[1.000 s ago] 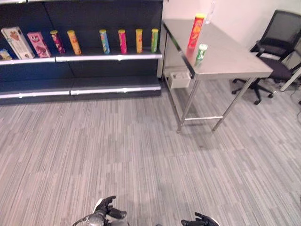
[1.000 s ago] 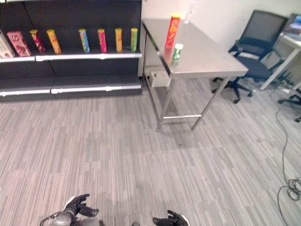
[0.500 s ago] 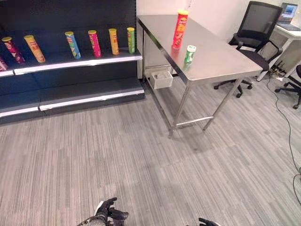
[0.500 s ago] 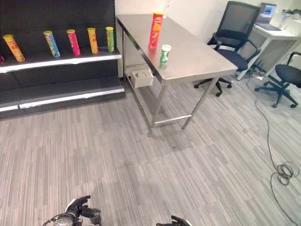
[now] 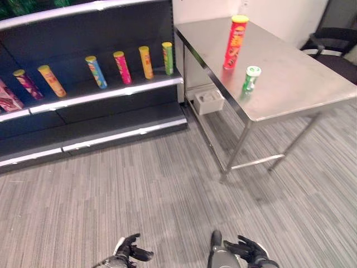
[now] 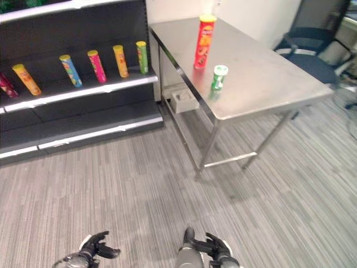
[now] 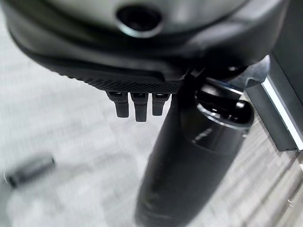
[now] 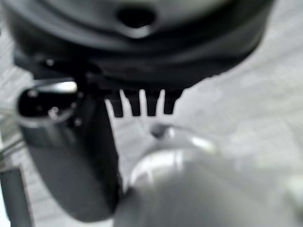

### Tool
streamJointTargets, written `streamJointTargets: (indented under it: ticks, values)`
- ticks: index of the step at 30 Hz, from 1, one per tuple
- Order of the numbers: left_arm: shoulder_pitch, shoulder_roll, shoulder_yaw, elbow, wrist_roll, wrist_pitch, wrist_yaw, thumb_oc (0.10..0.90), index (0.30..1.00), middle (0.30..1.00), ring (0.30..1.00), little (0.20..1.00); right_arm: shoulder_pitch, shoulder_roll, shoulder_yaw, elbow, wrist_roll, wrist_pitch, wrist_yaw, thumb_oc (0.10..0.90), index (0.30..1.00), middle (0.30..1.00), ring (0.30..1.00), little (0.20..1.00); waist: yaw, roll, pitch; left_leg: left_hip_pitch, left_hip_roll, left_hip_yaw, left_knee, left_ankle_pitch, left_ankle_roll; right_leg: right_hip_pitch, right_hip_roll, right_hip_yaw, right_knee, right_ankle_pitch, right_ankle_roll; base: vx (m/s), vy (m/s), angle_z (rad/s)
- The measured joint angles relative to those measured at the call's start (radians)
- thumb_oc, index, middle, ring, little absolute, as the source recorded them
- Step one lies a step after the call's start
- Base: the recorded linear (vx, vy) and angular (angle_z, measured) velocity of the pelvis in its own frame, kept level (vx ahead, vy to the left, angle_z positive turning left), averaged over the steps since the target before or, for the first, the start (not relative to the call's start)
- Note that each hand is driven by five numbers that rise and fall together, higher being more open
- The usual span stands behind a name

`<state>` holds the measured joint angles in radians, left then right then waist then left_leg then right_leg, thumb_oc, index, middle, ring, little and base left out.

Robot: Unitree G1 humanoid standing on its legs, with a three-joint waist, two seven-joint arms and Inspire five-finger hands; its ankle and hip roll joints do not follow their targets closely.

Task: Put the goods on the table back onto the shelves and tidy them up.

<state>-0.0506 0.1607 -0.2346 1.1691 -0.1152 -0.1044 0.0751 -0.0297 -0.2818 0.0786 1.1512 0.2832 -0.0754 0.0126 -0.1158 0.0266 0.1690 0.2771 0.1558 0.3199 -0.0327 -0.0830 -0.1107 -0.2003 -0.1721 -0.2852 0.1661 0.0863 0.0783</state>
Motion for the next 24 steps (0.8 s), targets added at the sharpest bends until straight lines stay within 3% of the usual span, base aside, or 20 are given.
streamJointTargets:
  ticks: [1, 2, 5, 6, 7, 8, 9, 11, 12, 13, 14, 15, 16, 17, 18, 19, 20, 22, 24]
  values:
    - [0.002, -0.019, -0.001, 0.002, 0.001, -0.001, -0.004, 0.8, 0.9, 0.9, 0.9, 0.9, -0.001, -0.019, 0.0, 0.001, 0.0, -0.002, 0.0, 0.8, 0.9, 0.9, 0.9, 0.9, -0.009, -0.007, 0.002, -0.012, -0.016, 0.018, 0.024, 0.017, -0.014, 0.021, 0.004, -0.013, 0.006, -0.001, -0.042, 0.26, -0.154, 0.17]
    - [0.003, -0.026, -0.001, 0.0, 0.001, -0.001, -0.004, 0.8, 0.9, 0.9, 0.9, 0.9, 0.0, -0.026, 0.001, 0.001, 0.0, -0.003, 0.0, 0.8, 0.9, 0.9, 0.9, 0.9, -0.016, -0.009, 0.003, -0.013, -0.016, 0.028, 0.032, 0.031, -0.017, 0.033, 0.009, -0.022, 0.009, -0.015, -0.039, 0.47, -0.318, 0.36]
    - [-0.007, -0.029, 0.003, 0.002, 0.001, -0.001, -0.004, 0.8, 0.9, 0.9, 0.9, 0.9, -0.003, -0.039, 0.015, 0.013, 0.0, 0.0, 0.0, 0.8, 0.9, 0.9, 0.9, 0.9, -0.028, -0.048, 0.016, -0.026, 0.009, -0.027, 0.114, 0.078, -0.077, 0.076, -0.001, -0.044, 0.033, -0.055, -0.055, 0.23, -0.21, 0.23]
    - [-0.009, -0.028, 0.003, 0.0, 0.001, -0.002, -0.004, 0.8, 0.9, 0.9, 0.9, 0.9, 0.017, -0.042, 0.021, 0.019, 0.0, 0.0, 0.0, 0.8, 0.9, 0.9, 0.9, 0.9, -0.032, -0.059, 0.018, -0.046, 0.011, -0.041, 0.185, 0.077, -0.078, 0.1, -0.012, -0.044, 0.03, -0.057, -0.059, 0.36, -0.395, 0.21]
    - [-0.019, -0.03, 0.006, 0.0, -0.001, -0.002, -0.001, 0.8, 0.9, 0.9, 0.9, 0.9, 0.013, -0.044, 0.032, 0.019, 0.0, 0.0, 0.0, 0.8, 0.9, 0.9, 0.9, 0.9, -0.034, -0.064, 0.016, -0.072, 0.006, -0.072, 0.251, 0.108, -0.117, 0.106, -0.018, -0.048, 0.063, -0.107, -0.046, 0.45, -0.501, 0.16]
    - [-0.023, -0.019, 0.004, 0.002, -0.001, -0.002, 0.001, 0.8, 0.9, 0.9, 0.9, 0.9, 0.032, -0.036, 0.036, 0.018, -0.001, 0.0, 0.004, 0.8, 0.9, 0.9, 0.9, 0.9, -0.034, -0.075, 0.013, -0.096, 0.01, -0.099, 0.31, 0.111, -0.125, 0.103, -0.017, -0.058, 0.076, -0.131, -0.045, 0.18, -0.203, 0.0]
    - [-0.019, -0.01, 0.01, 0.002, -0.002, -0.002, 0.001, 0.8, 0.9, 0.9, 0.9, 0.9, 0.03, -0.026, 0.042, 0.014, -0.001, 0.0, 0.006, 0.8, 0.9, 0.9, 0.9, 0.9, -0.019, -0.073, 0.007, -0.107, 0.024, -0.11, 0.355, 0.126, -0.149, 0.14, -0.005, -0.07, 0.032, -0.135, -0.051, 0.17, -0.221, -0.02]
    - [-0.018, 0.004, 0.007, 0.006, -0.002, -0.001, 0.001, 0.8, 0.9, 0.9, 0.9, 0.9, 0.05, -0.004, 0.042, 0.016, -0.001, 0.001, 0.007, 0.8, 0.9, 0.9, 0.9, 0.9, -0.012, -0.068, 0.007, -0.143, 0.047, -0.115, 0.445, 0.162, -0.15, 0.192, 0.02, -0.079, -0.037, -0.107, -0.076, 0.19, -0.246, -0.1]
    - [-0.015, 0.006, 0.017, 0.006, -0.002, -0.001, 0.002, 0.8, 0.9, 0.9, 0.9, 0.9, 0.043, 0.005, 0.05, 0.013, -0.001, 0.001, 0.006, 0.8, 0.9, 0.9, 0.9, 0.9, -0.007, -0.065, 0.005, -0.157, 0.056, -0.15, 0.471, 0.205, -0.151, 0.208, 0.035, -0.086, -0.042, -0.108, -0.078, 0.3, -0.283, 0.09]
    - [-0.02, 0.014, 0.02, 0.007, -0.002, -0.001, 0.002, 0.8, 0.9, 0.9, 0.9, 0.9, 0.049, 0.029, 0.054, 0.016, -0.002, 0.005, 0.006, 0.8, 0.9, 0.9, 0.9, 0.9, -0.005, -0.091, 0.017, -0.204, 0.057, -0.184, 0.578, 0.347, -0.152, 0.263, 0.034, -0.094, -0.061, -0.121, -0.1, 0.23, -0.186, 0.14]
    - [-0.015, 0.02, 0.022, 0.008, -0.003, -0.001, 0.004, 0.8, 0.9, 0.9, 0.9, 0.9, 0.05, 0.036, 0.065, 0.018, -0.002, 0.008, 0.005, 0.8, 0.9, 0.9, 0.9, 0.9, 0.008, -0.111, 0.021, -0.233, 0.056, -0.189, 0.639, 0.428, -0.158, 0.3, 0.025, -0.092, -0.093, -0.119, -0.106, 0.27, -0.149, 0.2]
    - [-0.008, 0.024, 0.016, 0.008, -0.003, -0.001, 0.004, 0.8, 0.9, 0.9, 0.9, 0.9, 0.053, 0.041, 0.075, 0.019, -0.002, 0.008, 0.005, 0.8, 0.9, 0.9, 0.9, 0.9, 0.008, -0.133, 0.014, -0.286, 0.065, -0.161, 0.722, 0.397, -0.147, 0.341, 0.026, -0.088, -0.146, -0.125, -0.117, 0.19, -0.045, -0.02]
    - [-0.01, 0.024, 0.008, 0.004, -0.002, -0.001, -0.003, 0.8, 0.9, 0.9, 0.9, 0.9, 0.051, 0.036, 0.077, 0.023, -0.002, 0.009, 0.004, 0.8, 0.9, 0.9, 0.9, 0.9, 0.012, -0.131, 0.014, -0.319, 0.077, -0.132, 0.739, 0.291, -0.125, 0.362, 0.034, -0.093, -0.166, -0.123, -0.116, 0.28, -0.043, -0.04]
    - [-0.01, 0.02, 0.007, -0.001, -0.002, -0.002, -0.003, 0.8, 0.9, 0.9, 0.9, 0.9, 0.045, 0.03, 0.081, 0.02, -0.001, 0.007, 0.003, 0.8, 0.9, 0.9, 0.9, 0.9, 0.014, -0.126, 0.011, -0.337, 0.074, -0.11, 0.723, 0.242, -0.119, 0.37, 0.038, -0.092, -0.177, -0.123, -0.116, 0.34, 0.034, -0.18]
    - [-0.008, 0.013, 0.003, -0.014, -0.003, -0.003, -0.002, 0.8, 0.9, 0.9, 0.9, 0.9, 0.037, 0.023, 0.091, 0.017, -0.002, 0.002, 0.002, 0.8, 0.9, 0.9, 0.9, 0.9, 0.02, -0.113, 0.005, -0.362, 0.073, -0.037, 0.58, 0.18, -0.068, 0.397, 0.059, -0.083, -0.214, -0.123, -0.118, 0.25, 0.048, -0.21]
    - [-0.002, 0.014, 0.002, -0.022, -0.002, -0.004, -0.002, 0.8, 0.9, 0.9, 0.9, 0.9, 0.033, 0.024, 0.092, 0.016, -0.003, 0.001, 0.002, 0.8, 0.9, 0.9, 0.9, 0.9, 0.023, -0.104, -0.002, -0.36, 0.071, -0.018, 0.42, 0.164, -0.046, 0.402, 0.077, -0.075, -0.229, -0.124, -0.118, 0.27, 0.083, -0.26]
    - [-0.001, 0.015, 0.003, -0.028, -0.002, -0.004, -0.001, 0.8, 0.9, 0.9, 0.9, 0.9, 0.03, 0.025, 0.094, 0.014, -0.006, 0.0, 0.003, 0.8, 0.9, 0.9, 0.9, 0.9, 0.029, -0.095, -0.006, -0.352, 0.072, -0.015, 0.217, 0.173, -0.047, 0.404, 0.101, -0.068, -0.249, -0.121, -0.118, 0.2, 0.061, -0.23]
    - [0.001, 0.015, -0.001, -0.03, -0.003, -0.001, -0.001, 0.8, 0.9, 0.9, 0.9, 0.9, 0.024, 0.031, 0.11, 0.014, -0.017, 0.0, 0.003, 0.8, 0.9, 0.9, 0.9, 0.9, 0.03, -0.09, 0.005, -0.372, 0.086, -0.039, -0.03, 0.223, -0.075, 0.431, 0.133, -0.052, -0.258, -0.127, -0.109, 0.34, 0.067, -0.32]
    - [-0.007, 0.02, -0.001, -0.037, -0.002, -0.004, 0.002, 0.8, 0.9, 0.9, 0.9, 0.9, 0.031, 0.033, 0.109, 0.018, -0.029, -0.002, 0.0, 0.8, 0.9, 0.9, 0.9, 0.9, 0.036, -0.09, 0.0, -0.419, 0.112, -0.055, -0.064, 0.247, -0.1, 0.442, 0.141, -0.035, -0.258, -0.144, -0.1, 0.25, 0.025, -0.35]
